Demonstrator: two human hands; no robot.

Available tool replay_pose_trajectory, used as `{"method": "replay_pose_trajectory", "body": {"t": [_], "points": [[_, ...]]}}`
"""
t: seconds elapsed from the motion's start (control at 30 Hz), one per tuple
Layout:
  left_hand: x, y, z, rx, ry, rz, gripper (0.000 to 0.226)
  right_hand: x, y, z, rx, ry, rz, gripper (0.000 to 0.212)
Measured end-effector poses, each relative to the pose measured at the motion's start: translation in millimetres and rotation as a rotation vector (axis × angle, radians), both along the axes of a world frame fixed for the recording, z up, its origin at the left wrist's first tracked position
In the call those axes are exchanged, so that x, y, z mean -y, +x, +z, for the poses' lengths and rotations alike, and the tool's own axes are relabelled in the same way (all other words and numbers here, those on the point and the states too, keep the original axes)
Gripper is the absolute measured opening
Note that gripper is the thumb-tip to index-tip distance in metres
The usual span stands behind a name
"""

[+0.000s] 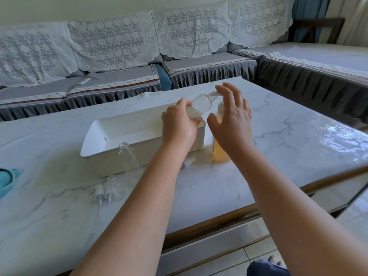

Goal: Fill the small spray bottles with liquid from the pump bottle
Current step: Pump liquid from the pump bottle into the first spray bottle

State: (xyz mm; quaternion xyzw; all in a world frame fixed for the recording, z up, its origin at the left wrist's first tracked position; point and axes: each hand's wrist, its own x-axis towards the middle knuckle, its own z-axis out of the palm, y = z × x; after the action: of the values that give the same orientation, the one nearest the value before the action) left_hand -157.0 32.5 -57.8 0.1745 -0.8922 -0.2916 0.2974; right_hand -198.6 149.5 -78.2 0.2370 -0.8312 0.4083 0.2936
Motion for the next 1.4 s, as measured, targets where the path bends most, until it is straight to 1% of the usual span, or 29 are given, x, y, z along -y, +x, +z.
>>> {"method": "replay_pose_trajectory", "body": {"t": [0.37,0.6,0.87,1.2,1.4], "points": [[-0.8,1.4,0.0,-0.004,0.008,-0.004,0.039,2.4,-1.4,0.1,-0.002,-0.021,-0.014,0.063],[-1.1,2.1,-3.0,0.037,0.004,0.008,0.039,0.3,-0.1,-18.4,-0.012,-0.001,-0.026,0.064],[-1.2,1.3,1.6,0.0,0.012,0.004,0.039,1.4,-1.7,-3.9,-0.01,-0.004,-0.008,0.068],[-4.8,3.1,1.6,-0.008,0.021,0.004,0.04,2.1,-1.4,0.9,0.001,-0.03,-0.015,0.066],[-3.3,3.2,-0.8,0.016,0.011,0.01,0.039,0.7,-0.3,-11.2,0.015,0.003,-0.022,0.068]]}}
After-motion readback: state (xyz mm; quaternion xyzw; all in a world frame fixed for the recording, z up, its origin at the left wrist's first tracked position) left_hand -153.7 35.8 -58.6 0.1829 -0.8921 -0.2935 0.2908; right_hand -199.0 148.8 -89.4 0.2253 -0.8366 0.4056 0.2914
